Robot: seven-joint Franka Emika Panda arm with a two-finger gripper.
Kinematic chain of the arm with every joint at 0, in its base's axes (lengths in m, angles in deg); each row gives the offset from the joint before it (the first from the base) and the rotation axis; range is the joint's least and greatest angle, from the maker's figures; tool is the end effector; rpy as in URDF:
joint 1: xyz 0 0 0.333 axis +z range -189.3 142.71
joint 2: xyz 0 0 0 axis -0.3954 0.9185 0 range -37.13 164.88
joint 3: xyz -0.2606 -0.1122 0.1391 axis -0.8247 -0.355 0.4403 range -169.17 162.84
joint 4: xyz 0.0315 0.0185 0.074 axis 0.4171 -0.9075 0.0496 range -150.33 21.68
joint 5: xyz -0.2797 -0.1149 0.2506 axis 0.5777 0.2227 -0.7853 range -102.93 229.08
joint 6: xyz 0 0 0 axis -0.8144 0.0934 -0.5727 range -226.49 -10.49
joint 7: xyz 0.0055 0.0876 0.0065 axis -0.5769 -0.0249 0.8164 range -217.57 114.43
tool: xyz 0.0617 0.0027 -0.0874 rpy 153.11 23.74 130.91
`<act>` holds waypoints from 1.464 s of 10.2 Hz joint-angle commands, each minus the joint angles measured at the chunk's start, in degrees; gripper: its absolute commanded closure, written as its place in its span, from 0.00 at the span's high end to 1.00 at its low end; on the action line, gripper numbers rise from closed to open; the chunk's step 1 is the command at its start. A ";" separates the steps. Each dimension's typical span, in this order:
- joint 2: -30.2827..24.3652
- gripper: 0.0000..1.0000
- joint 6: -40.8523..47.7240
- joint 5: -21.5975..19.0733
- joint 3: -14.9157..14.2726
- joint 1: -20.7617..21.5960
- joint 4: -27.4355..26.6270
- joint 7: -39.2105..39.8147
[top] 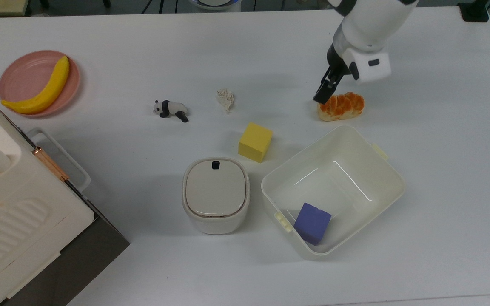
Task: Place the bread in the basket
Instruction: 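Close the gripper around the orange bread roll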
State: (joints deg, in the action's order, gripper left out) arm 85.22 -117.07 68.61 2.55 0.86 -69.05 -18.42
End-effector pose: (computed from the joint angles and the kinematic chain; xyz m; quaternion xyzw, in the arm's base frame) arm 0.5620 0.3067 0.3825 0.8406 0.5334 -0.0910 0.0242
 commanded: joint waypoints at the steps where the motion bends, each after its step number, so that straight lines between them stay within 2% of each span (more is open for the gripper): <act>1: 2.11 1.00 -1.38 6.74 0.35 1.77 -1.52 4.09; 2: 3.25 1.00 -1.38 10.08 0.96 2.13 -1.52 5.94; 4: 4.93 1.00 -1.90 13.53 1.84 2.04 -1.08 6.40; 6: 5.28 1.00 -4.45 14.94 3.33 2.13 -1.17 6.31; 11: 6.25 0.96 -8.05 14.95 4.48 1.43 -0.73 6.22; 12: 6.34 0.80 -9.63 14.95 4.48 1.51 -0.73 6.31; 13: 6.95 0.58 -9.99 15.12 4.48 1.43 -0.81 6.40; 15: 7.31 0.33 -9.91 15.12 4.48 1.51 -0.81 6.31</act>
State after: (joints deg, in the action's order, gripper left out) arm 92.18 -125.54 82.65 6.80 2.50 -69.45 -12.92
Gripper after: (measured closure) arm 0.405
